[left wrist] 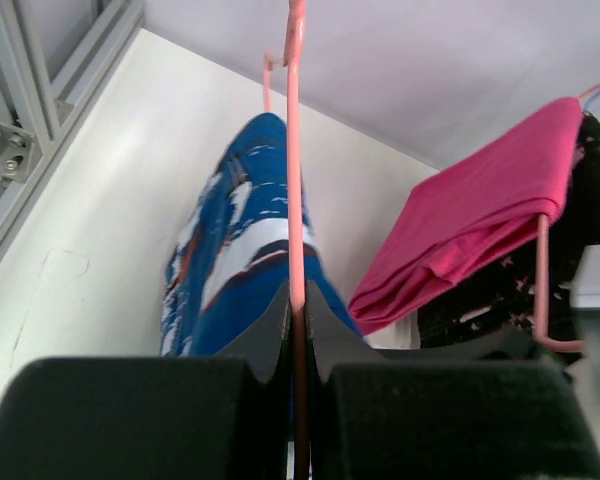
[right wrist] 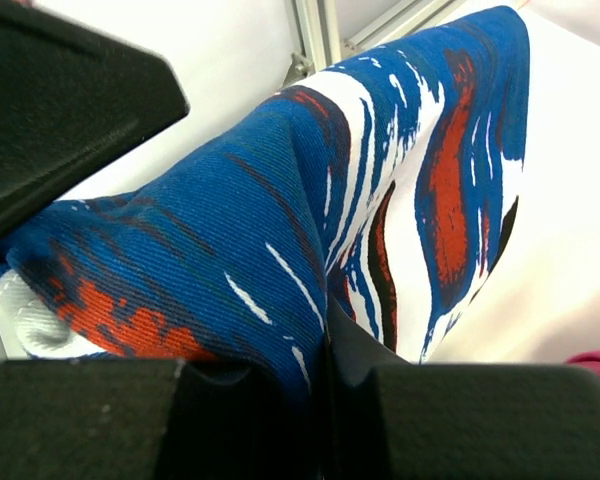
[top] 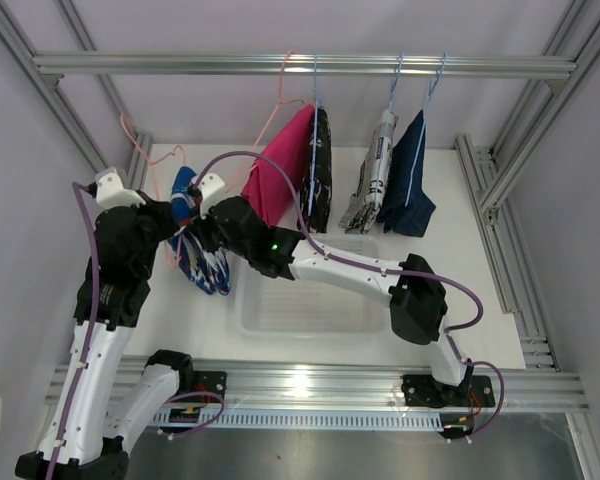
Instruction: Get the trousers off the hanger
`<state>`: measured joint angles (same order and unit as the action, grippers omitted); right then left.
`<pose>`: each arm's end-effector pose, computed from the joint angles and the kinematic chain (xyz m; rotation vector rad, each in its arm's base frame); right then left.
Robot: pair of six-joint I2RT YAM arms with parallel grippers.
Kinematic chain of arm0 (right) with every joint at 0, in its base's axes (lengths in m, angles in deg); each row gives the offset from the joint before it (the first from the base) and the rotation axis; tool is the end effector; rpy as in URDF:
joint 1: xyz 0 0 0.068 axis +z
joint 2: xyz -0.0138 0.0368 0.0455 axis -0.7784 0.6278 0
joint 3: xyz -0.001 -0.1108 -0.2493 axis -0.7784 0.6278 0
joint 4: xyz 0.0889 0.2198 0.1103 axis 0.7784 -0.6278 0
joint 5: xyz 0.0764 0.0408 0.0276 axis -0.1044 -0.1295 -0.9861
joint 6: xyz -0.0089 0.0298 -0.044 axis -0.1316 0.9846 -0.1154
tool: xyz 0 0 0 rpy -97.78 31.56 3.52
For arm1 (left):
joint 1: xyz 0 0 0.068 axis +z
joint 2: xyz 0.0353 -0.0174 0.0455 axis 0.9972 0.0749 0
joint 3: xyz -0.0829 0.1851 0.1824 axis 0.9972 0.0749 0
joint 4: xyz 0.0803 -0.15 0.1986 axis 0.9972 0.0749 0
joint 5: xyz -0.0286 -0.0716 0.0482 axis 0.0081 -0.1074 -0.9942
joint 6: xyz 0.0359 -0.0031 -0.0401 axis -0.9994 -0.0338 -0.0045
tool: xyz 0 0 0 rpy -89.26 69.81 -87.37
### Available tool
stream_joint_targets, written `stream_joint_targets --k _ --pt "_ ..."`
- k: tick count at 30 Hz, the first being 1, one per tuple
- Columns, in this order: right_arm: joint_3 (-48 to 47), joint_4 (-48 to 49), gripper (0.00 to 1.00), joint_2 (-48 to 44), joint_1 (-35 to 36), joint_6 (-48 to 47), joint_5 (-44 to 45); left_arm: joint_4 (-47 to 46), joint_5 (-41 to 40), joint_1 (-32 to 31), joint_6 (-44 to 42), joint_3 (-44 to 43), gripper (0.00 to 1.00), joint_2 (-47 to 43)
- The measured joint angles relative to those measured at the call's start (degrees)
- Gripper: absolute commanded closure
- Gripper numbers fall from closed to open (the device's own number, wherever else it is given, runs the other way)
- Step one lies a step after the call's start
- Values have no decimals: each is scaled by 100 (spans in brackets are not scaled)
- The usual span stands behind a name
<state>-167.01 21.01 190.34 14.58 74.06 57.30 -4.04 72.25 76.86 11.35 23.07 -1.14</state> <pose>0.2158 0.4609 0.3321 -0.7432 1.6825 0.7586 0.1499 -0.0137 0.3962 -0.4445 1.7151 -0.1944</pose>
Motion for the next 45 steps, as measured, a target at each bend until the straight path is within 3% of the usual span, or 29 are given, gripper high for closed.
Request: stream_joint_targets --k 22,42,45 --pt "-9 -396 100 -367 -127 4 -2 247 -723 -90 -17 -101 100 63" --pt "-789 -1054 100 -448 -98 48 -7 111 -1104 -92 -42 197 100 -273" --pt "-918 -1215 87 -448 -92 48 -9 61 -1104 -92 -44 245 100 -310"
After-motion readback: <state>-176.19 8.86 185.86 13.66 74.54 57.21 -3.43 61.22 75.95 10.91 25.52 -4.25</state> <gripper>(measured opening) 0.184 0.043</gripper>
